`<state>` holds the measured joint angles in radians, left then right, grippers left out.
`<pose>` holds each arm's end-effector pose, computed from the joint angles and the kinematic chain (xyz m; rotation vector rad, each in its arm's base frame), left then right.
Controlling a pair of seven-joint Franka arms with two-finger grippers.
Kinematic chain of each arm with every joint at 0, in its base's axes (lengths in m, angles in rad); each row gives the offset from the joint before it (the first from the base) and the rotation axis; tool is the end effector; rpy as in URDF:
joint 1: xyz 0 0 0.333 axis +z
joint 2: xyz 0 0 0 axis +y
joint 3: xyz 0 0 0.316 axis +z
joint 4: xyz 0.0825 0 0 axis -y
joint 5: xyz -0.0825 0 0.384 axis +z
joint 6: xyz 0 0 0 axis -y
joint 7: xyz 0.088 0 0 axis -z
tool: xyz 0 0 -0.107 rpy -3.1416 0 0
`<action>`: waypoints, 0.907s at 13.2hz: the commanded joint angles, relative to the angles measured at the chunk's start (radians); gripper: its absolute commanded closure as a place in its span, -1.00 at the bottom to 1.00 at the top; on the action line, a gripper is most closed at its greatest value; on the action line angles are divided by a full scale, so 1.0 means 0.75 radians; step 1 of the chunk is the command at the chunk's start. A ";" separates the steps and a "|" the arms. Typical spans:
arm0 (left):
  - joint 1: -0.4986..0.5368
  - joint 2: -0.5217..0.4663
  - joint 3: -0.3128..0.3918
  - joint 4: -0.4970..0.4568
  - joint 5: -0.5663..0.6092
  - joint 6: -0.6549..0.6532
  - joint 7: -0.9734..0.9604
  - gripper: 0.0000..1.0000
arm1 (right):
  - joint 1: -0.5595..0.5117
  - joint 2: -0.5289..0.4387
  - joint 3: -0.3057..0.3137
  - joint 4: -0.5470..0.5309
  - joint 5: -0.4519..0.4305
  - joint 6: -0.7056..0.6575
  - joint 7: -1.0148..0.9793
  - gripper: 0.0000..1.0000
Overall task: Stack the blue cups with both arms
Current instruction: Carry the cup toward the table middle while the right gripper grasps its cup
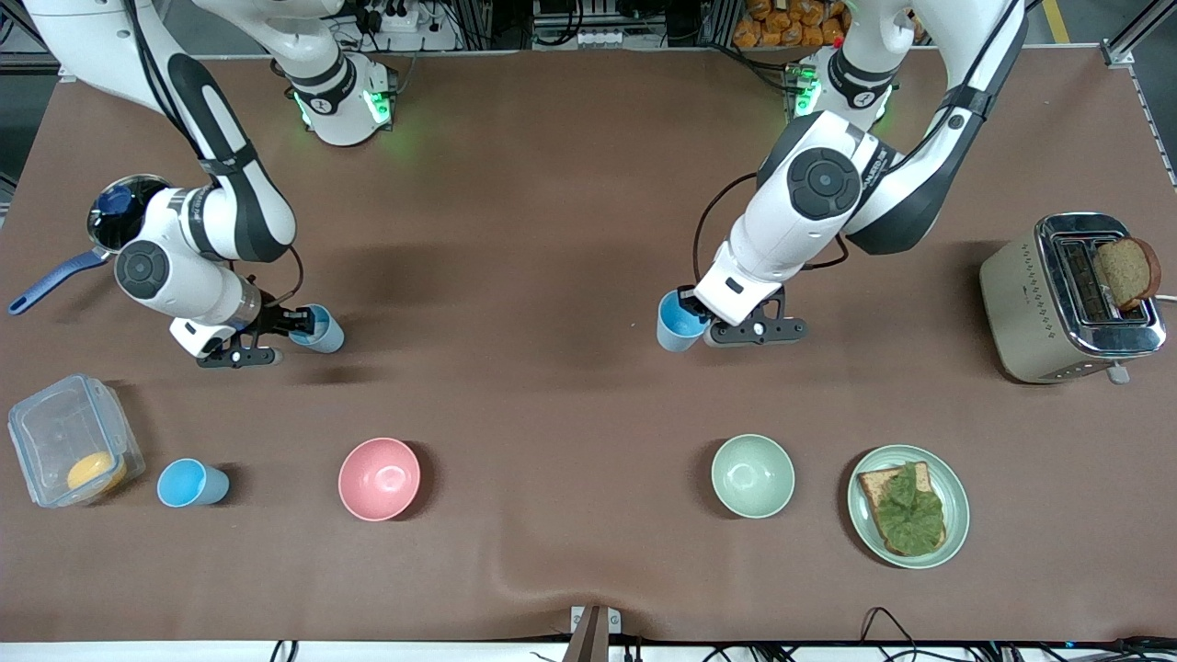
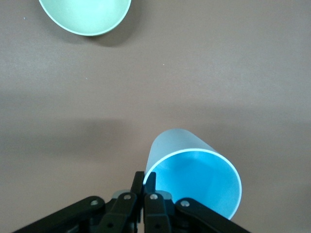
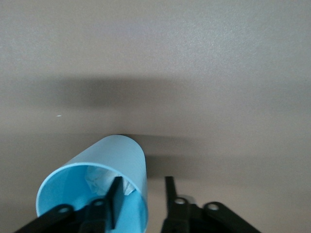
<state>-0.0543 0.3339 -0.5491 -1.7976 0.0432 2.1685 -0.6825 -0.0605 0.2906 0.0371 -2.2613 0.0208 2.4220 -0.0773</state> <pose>0.5429 -0.3396 0.3950 2.9795 0.1318 -0.0165 0.5250 -0.0118 0.2215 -3.1048 -0.0567 0.1997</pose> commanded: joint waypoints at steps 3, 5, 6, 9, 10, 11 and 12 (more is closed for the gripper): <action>0.001 -0.018 -0.004 0.122 0.034 -0.138 -0.068 1.00 | 0.005 -0.023 0.022 0.061 0.009 -0.104 0.054 1.00; 0.001 -0.020 -0.004 0.157 0.020 -0.179 -0.072 1.00 | 0.040 -0.034 0.034 0.127 0.029 -0.190 0.056 1.00; 0.001 -0.022 -0.004 0.169 0.018 -0.197 -0.072 1.00 | 0.062 -0.044 0.038 0.143 0.068 -0.208 0.056 1.00; 0.001 -0.022 -0.004 0.188 0.020 -0.228 -0.098 1.00 | 0.190 -0.068 0.040 0.194 0.093 -0.282 0.225 1.00; 0.003 -0.026 -0.004 0.192 0.018 -0.228 -0.100 1.00 | 0.264 -0.072 0.038 0.233 0.095 -0.321 0.337 1.00; 0.003 -0.026 -0.004 0.214 0.018 -0.236 -0.102 1.00 | 0.329 -0.072 0.040 0.256 0.095 -0.327 0.436 1.00; 0.001 -0.026 -0.006 0.239 0.018 -0.277 -0.102 1.00 | 0.383 -0.066 0.041 0.276 0.111 -0.325 0.518 1.00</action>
<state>-0.0528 0.3264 -0.5488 -1.6542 0.0434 2.0153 -0.7283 0.1522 0.2539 0.0729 -2.0803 0.0823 2.2017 0.1997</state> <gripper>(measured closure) 0.974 0.974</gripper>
